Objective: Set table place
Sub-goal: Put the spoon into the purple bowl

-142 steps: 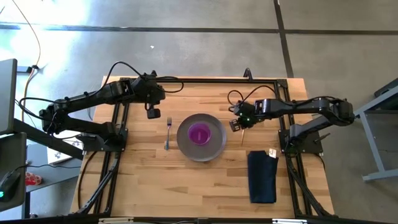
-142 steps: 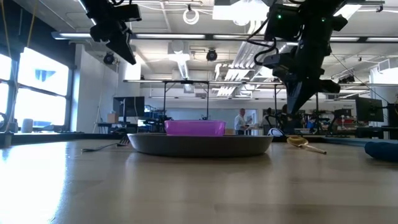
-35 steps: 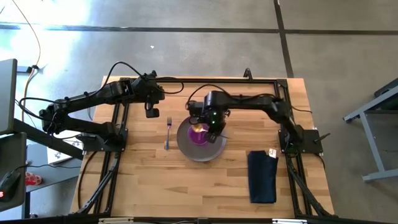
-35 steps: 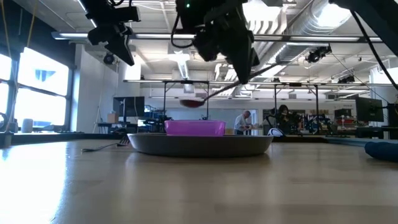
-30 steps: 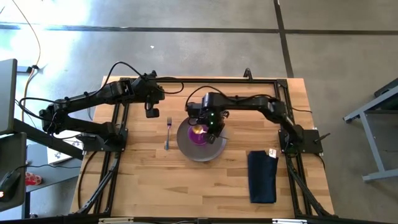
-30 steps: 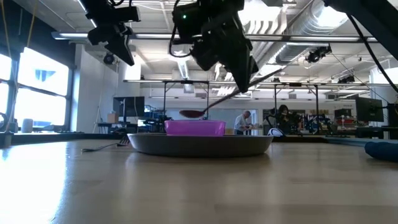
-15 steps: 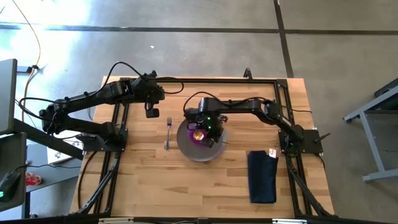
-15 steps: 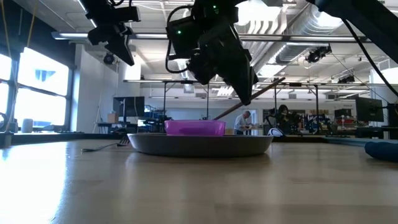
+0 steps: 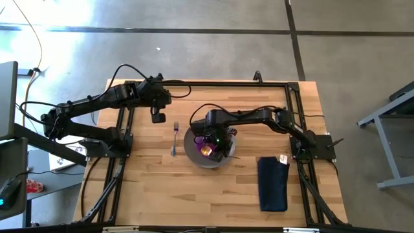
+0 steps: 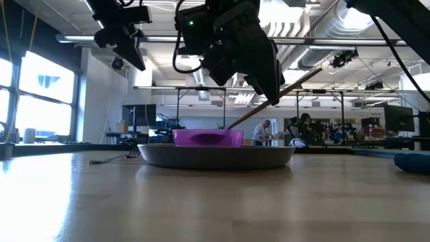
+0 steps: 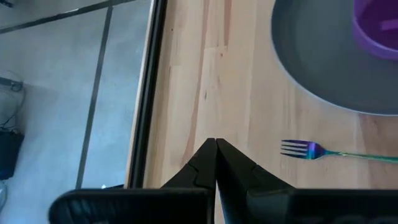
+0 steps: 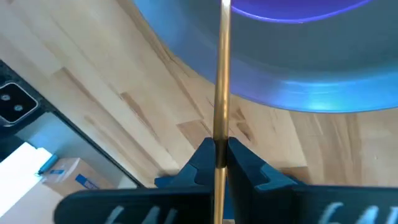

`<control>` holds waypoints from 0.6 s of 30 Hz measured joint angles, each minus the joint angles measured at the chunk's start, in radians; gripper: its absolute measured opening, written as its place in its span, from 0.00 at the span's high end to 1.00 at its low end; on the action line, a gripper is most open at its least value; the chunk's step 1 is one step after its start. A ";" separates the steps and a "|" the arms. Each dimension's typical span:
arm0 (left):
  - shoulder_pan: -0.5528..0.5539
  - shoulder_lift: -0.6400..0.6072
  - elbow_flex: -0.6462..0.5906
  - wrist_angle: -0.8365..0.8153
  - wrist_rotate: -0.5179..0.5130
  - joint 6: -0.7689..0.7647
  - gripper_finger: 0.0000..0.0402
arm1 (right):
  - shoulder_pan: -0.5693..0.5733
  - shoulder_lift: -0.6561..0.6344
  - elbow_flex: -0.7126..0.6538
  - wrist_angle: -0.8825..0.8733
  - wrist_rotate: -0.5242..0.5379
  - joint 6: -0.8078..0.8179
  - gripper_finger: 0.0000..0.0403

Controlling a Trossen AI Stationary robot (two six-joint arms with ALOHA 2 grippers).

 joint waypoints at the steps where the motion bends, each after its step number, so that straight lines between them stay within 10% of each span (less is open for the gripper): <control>1: 0.000 0.000 0.000 0.000 0.009 0.000 1.00 | 0.001 0.000 0.000 0.000 0.004 0.000 1.00; 18: 0.000 0.000 0.000 -0.031 0.021 0.000 1.00 | -0.070 -0.002 0.000 0.000 0.103 -0.023 1.00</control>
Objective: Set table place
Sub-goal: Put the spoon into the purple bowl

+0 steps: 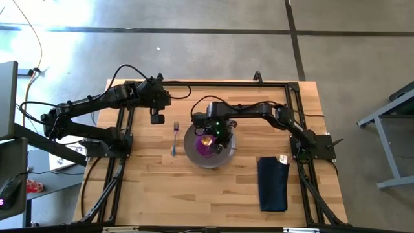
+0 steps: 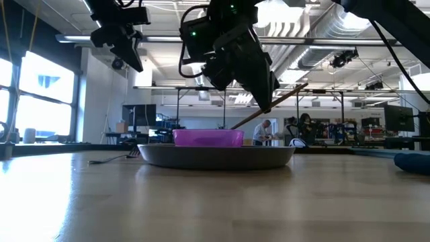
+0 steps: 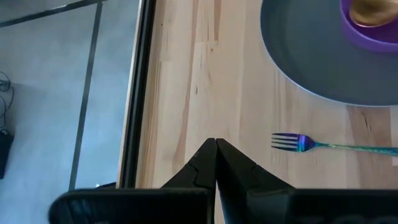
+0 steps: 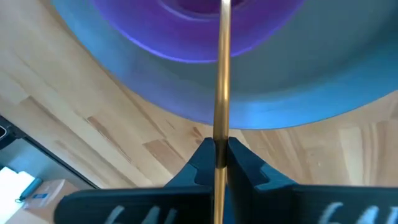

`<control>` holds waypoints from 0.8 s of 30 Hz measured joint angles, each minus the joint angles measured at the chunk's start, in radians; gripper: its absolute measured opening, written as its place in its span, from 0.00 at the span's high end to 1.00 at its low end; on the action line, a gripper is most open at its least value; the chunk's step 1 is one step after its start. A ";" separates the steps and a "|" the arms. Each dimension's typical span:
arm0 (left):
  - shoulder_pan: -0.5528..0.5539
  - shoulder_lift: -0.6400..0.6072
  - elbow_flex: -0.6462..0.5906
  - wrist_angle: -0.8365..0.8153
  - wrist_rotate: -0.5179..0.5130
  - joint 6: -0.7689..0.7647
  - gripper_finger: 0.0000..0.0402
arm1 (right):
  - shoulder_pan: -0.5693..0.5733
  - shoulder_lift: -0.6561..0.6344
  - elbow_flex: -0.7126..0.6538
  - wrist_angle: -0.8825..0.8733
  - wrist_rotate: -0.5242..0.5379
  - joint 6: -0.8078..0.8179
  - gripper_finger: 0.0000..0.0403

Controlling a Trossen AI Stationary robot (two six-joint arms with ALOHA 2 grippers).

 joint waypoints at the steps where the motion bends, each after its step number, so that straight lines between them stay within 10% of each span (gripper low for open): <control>1: 0.000 0.000 0.000 -0.001 0.000 0.000 1.00 | -0.004 0.000 0.000 0.000 0.000 -0.008 1.00; 24: 0.000 0.000 0.000 0.016 0.000 0.000 1.00 | -0.026 0.000 0.000 0.000 0.028 -0.034 1.00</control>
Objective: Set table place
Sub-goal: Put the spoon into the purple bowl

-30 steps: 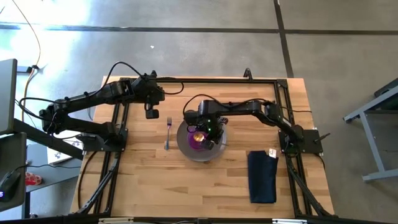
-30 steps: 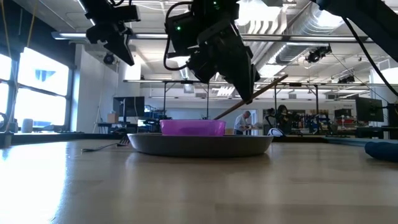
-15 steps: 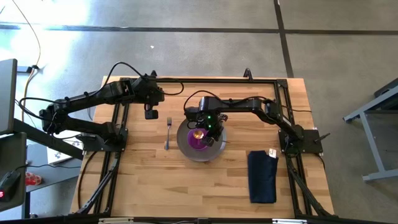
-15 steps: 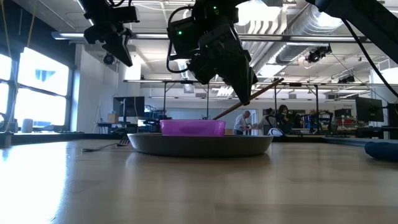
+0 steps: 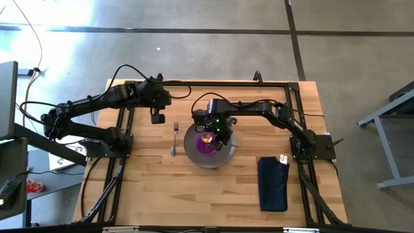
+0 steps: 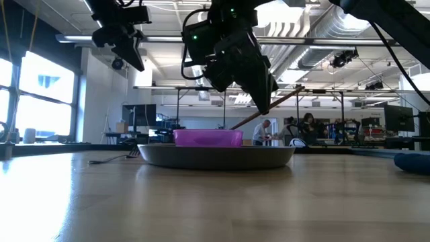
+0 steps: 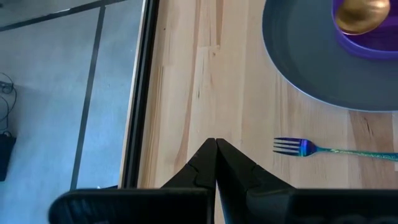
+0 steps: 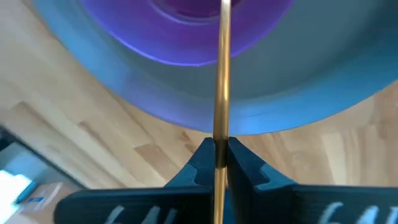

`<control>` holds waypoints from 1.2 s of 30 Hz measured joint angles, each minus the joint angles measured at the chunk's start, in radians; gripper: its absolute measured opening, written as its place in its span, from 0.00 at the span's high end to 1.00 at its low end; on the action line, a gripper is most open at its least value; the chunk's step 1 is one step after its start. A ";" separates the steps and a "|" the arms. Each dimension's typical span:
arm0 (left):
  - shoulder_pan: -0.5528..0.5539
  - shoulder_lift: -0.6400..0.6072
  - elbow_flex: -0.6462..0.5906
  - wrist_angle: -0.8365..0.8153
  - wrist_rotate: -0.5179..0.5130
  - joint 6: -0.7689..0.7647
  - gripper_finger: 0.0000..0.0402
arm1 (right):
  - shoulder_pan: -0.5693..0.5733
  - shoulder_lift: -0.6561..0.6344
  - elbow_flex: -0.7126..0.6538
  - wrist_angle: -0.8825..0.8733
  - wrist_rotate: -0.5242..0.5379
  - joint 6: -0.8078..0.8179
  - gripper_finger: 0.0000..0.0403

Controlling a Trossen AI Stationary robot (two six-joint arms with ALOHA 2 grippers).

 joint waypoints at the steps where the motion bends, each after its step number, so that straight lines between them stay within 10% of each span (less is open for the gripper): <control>1: 0.000 0.000 0.000 -0.001 0.000 0.000 1.00 | 0.000 0.000 0.000 0.000 -0.015 0.001 1.00; 36: 0.000 0.000 0.000 -0.003 0.000 0.008 1.00 | 0.035 -0.037 0.000 0.000 0.028 0.108 1.00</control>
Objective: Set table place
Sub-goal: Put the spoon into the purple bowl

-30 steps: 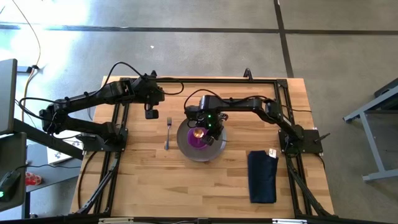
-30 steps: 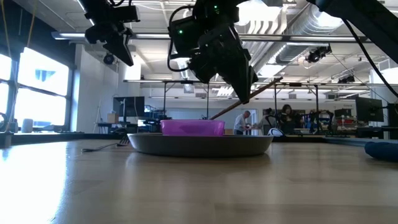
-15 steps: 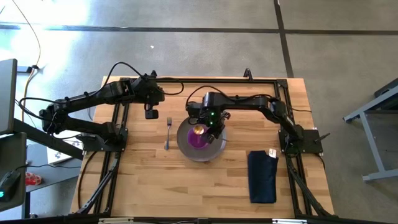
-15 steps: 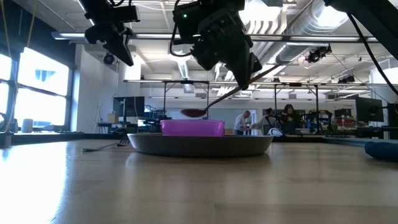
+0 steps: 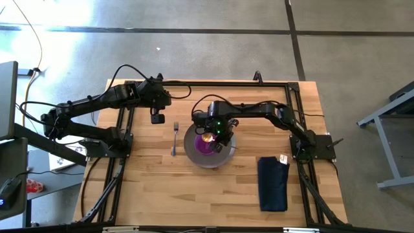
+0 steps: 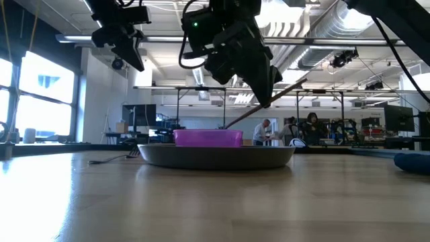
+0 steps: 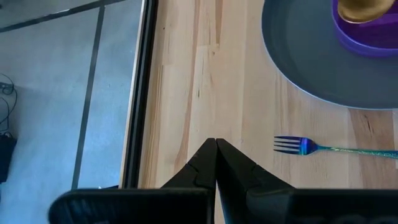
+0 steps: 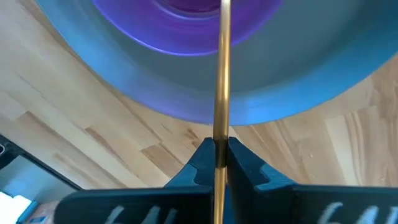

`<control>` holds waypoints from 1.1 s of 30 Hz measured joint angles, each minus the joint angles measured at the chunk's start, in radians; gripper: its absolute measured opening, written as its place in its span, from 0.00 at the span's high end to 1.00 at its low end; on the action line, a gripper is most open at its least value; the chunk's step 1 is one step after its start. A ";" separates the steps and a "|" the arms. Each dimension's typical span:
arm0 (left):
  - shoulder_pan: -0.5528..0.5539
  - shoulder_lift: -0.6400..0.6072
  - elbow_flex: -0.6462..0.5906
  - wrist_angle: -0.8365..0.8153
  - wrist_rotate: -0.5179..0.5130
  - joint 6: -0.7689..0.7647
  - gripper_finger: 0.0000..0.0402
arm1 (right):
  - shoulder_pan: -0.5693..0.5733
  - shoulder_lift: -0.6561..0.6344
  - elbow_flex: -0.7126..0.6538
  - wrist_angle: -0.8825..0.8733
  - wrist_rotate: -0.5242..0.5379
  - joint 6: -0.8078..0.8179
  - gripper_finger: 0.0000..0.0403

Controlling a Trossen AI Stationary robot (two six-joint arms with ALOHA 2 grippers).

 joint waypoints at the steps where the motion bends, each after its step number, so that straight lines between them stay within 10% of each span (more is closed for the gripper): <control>1: 0.000 0.000 0.000 0.000 0.000 0.000 1.00 | 0.000 0.006 0.000 0.000 0.000 -0.002 1.00; 33: 0.000 0.000 0.000 0.000 0.000 0.015 1.00 | 0.012 0.071 0.000 0.000 -0.027 -0.017 0.88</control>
